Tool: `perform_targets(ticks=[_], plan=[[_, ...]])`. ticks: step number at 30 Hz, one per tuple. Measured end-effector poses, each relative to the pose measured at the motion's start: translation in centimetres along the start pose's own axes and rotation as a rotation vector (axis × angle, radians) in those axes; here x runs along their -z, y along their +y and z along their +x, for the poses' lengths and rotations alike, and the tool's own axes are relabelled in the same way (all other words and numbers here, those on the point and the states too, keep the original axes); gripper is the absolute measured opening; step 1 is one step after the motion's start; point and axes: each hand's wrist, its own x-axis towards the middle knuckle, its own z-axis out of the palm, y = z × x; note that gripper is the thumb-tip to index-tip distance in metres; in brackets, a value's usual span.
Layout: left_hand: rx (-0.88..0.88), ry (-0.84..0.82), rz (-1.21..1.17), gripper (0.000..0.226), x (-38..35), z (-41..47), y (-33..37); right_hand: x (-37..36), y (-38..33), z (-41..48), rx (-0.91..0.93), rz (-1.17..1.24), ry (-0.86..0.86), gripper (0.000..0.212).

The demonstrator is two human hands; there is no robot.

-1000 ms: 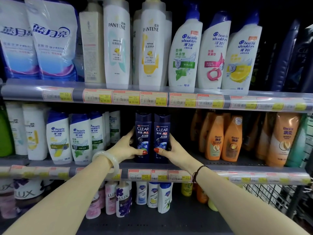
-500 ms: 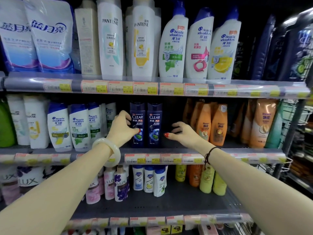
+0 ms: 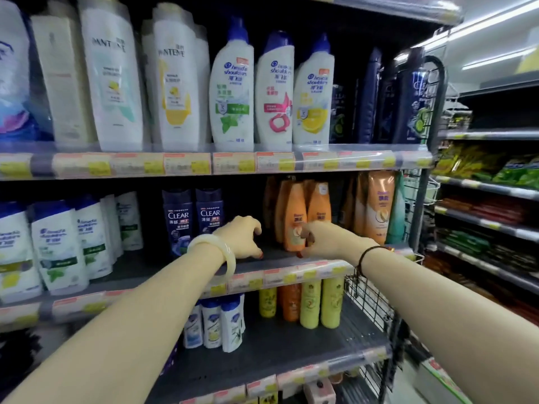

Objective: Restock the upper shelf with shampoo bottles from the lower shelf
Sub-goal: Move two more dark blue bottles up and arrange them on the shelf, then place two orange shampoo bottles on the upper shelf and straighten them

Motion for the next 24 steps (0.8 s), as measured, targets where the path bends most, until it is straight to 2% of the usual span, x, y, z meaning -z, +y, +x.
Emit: perform_targets(ticks=[4,8,11,16,20,24], plan=[[0.013,-0.018,-0.013,0.065,-1.5,2.8,2.4,1.1,4.1,-0.9,-0.123,-0.075,0.007,0.039],[0.047,-0.003,-0.059,0.061,-2.9,5.6,3.9,1.5,8.1,-0.2,-0.22,-0.065,0.064,0.042],[0.104,-0.009,-0.132,0.066,-4.3,7.7,4.0,1.0,10.3,1.6,-0.219,0.01,0.068,0.058],[0.214,-0.01,-0.223,0.096,-6.0,10.3,4.4,-0.3,12.4,5.8,-0.105,0.27,-0.024,0.099],[0.259,0.028,-0.305,0.115,-7.2,10.8,4.1,-1.7,12.3,8.2,0.007,0.416,-0.107,0.09],[0.277,0.064,-0.38,0.114,-7.6,10.9,3.7,-2.7,12.8,9.1,0.056,0.553,-0.092,0.082]])
